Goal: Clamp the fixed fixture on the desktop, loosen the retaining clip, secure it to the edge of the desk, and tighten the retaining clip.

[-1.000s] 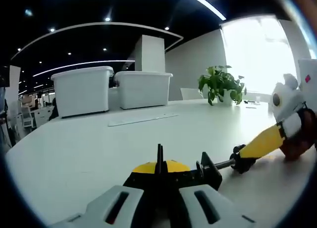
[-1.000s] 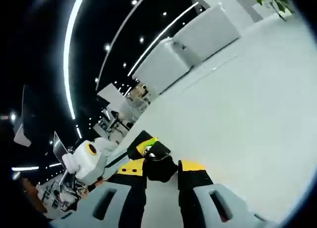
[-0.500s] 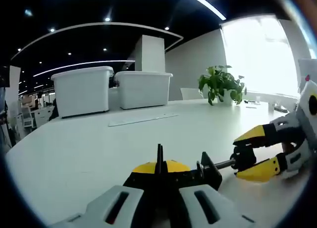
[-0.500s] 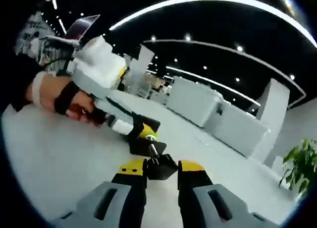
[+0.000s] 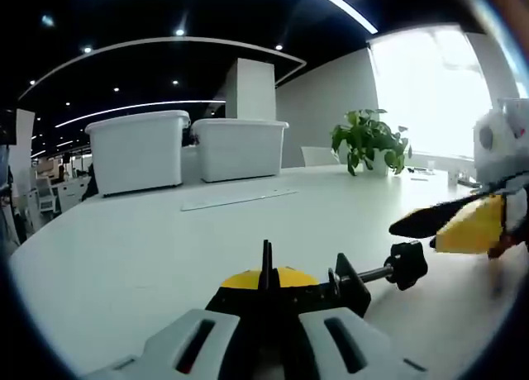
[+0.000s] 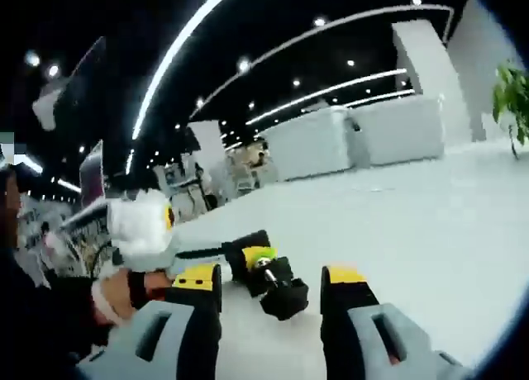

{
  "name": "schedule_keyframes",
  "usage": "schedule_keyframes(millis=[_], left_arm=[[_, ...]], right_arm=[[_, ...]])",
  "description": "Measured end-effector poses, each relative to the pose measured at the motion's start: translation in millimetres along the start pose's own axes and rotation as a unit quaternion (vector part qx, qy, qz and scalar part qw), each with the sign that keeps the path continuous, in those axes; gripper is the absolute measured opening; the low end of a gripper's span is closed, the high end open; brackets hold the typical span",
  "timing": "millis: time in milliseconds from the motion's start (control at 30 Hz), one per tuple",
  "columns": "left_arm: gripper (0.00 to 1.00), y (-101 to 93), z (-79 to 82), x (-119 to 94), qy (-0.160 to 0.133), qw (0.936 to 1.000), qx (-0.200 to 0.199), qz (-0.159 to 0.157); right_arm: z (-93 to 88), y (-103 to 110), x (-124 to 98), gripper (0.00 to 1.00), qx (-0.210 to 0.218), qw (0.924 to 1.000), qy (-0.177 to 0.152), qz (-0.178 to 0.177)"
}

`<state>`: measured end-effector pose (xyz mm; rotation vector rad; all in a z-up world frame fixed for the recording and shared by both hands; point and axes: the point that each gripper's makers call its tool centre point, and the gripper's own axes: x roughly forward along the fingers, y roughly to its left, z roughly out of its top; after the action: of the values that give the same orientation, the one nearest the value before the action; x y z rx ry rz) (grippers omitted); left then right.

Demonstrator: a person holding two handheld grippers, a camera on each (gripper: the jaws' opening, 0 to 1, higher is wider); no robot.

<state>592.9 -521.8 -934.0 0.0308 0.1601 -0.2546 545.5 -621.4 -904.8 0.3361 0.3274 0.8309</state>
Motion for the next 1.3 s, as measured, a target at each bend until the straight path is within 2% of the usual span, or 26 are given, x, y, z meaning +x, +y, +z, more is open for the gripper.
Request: schedule_keyframes(millis=[67,100,167,233,267,300,367,400,500,567,600,667,700,767,833,867,933,967,1000,1033,1067,1233,1267,1300], left_arm=[[0.04,-0.1,0.2,0,0.000,1.0000,0.001,0.000],[0.04,-0.7,0.2,0,0.000,1.0000,0.001,0.000],[0.04,-1.5,0.7,-1,0.000,1.0000,0.001,-0.001],[0.04,-0.9,0.6,-1,0.000,1.0000,0.001,-0.002],[0.04,-1.2,0.3,-1,0.000,1.0000,0.000,-0.002],[0.04,-1.2,0.3,-1,0.000,1.0000,0.001,-0.002],[0.04,-1.1,0.0,-1,0.000,1.0000,0.001,-0.002],[0.04,-1.7,0.4,-1,0.000,1.0000,0.001,-0.003],[0.04,-1.2,0.4,-1,0.000,1.0000,0.002,-0.003],[0.04,-1.0,0.2,-1,0.000,1.0000,0.002,-0.002],[0.04,-1.2,-0.1,-2,0.000,1.0000,0.002,-0.002],[0.04,-1.2,-0.3,-2,0.000,1.0000,0.002,-0.002],[0.04,-1.1,-0.4,-2,0.000,1.0000,0.003,-0.002],[0.04,-1.0,-0.4,-2,0.000,1.0000,0.003,-0.001],[0.04,-1.6,0.2,-2,0.000,1.0000,0.004,-0.001],[0.04,-1.8,0.1,-3,0.000,1.0000,0.003,-0.001],[0.04,-2.1,0.0,-3,0.000,1.0000,0.004,-0.001],[0.04,-2.1,-0.1,-4,0.000,1.0000,0.005,-0.001],[0.04,-1.4,-0.3,-3,0.000,1.0000,0.004,0.000],[0.04,-1.1,-0.3,-3,0.000,1.0000,0.004,0.000],[0.04,-1.0,-0.5,-2,0.001,1.0000,0.002,0.000],[0.04,-0.3,-0.7,-1,0.001,1.0000,0.004,0.000],[0.04,-0.1,-0.9,0,0.000,1.0000,0.006,-0.001],[0.04,0.2,-1.1,0,0.000,1.0000,0.006,0.000]], right_arm=[[-8.9,-4,-3,0.18,0.052,0.9986,0.011,-0.008],[-11.1,1,-3,0.18,0.087,0.9961,0.012,0.004],[-17.2,6,-3,0.18,0.098,0.9948,0.023,0.016],[-25.0,12,-3,0.20,0.088,0.9953,0.033,0.020],[-32.4,13,-3,0.21,0.059,0.9971,0.045,0.017],[-37.3,14,-2,0.23,0.048,0.9973,0.053,0.014],[-38.0,8,3,0.25,0.088,0.9932,0.076,0.011],[-37.1,7,4,0.25,0.103,0.9920,0.073,0.006],[-35.8,5,4,0.24,0.098,0.9929,0.068,0.010],[-34.6,6,4,0.23,0.047,0.9968,0.064,0.014],[-32.3,4,6,0.23,0.005,0.9980,0.061,0.015],[-26.9,0,11,0.23,-0.070,0.9960,0.053,0.017],[-24.1,-1,13,0.23,-0.118,0.9919,0.045,0.018],[-21.2,-1,15,0.23,-0.204,0.9784,0.027,0.020],[-19.9,-2,17,0.23,-0.255,0.9666,0.015,0.018],[-19.2,-2,18,0.23,-0.267,0.9634,0.011,0.017],[-17.2,-2,19,0.23,-0.326,0.9453,-0.001,0.013],[-16.7,1,19,0.23,-0.396,0.9183,-0.012,0.007],[-16.6,4,19,0.23,-0.440,0.8977,-0.020,0.007],[-16.6,8,19,0.23,-0.467,0.8838,-0.025,0.004],[-17.9,9,19,0.23,-0.481,0.8763,-0.027,0.003],[-18.8,11,17,0.24,-0.479,0.8773,-0.027,0.004],[-18.9,10,17,0.24,-0.482,0.8758,-0.027,0.004],[-19.3,12,16,0.24,-0.494,0.8690,-0.025,0.005]])
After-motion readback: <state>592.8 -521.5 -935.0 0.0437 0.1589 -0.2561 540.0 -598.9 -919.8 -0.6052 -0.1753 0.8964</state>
